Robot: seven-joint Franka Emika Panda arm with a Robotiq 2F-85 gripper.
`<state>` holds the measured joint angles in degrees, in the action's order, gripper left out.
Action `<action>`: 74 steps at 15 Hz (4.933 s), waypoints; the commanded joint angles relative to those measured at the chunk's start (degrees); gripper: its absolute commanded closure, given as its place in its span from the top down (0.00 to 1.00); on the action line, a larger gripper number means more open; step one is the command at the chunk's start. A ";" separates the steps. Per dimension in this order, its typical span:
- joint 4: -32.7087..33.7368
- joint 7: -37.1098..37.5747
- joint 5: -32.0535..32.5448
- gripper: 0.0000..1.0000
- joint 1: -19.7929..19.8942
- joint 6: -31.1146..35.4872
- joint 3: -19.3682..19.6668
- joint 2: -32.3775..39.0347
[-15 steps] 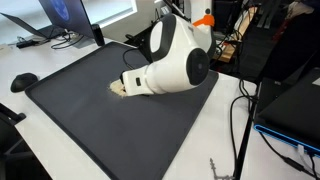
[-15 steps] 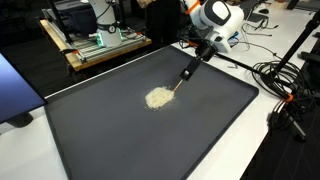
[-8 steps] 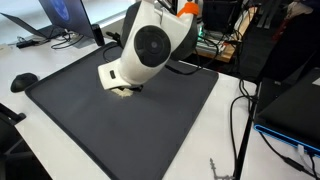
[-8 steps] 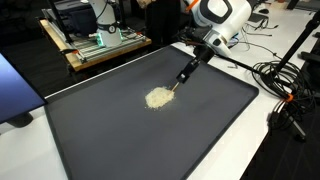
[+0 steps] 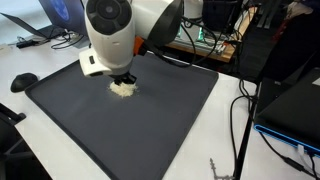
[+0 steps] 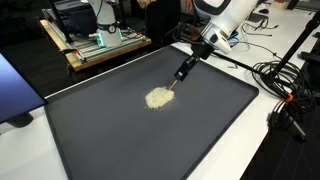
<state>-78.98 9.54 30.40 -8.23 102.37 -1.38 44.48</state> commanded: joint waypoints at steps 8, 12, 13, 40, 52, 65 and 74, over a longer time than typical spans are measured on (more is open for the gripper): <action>-3.11 -14.09 -17.20 0.03 10.63 6.22 0.41 -4.30; -4.13 -20.20 -23.32 0.03 14.89 8.18 -0.34 -5.05; -4.30 -21.35 -24.69 0.03 15.62 8.41 -0.33 -5.14; -38.34 -65.04 -67.68 0.03 35.69 45.02 -8.79 -18.75; -47.26 -95.80 -103.65 0.03 33.90 42.11 -3.08 -24.35; -49.99 -96.45 -106.78 0.03 27.14 27.54 9.01 -24.89; -53.67 -99.89 -113.87 0.03 21.77 38.72 10.24 -28.98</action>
<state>-128.64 -90.21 -80.98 17.57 134.19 7.74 19.89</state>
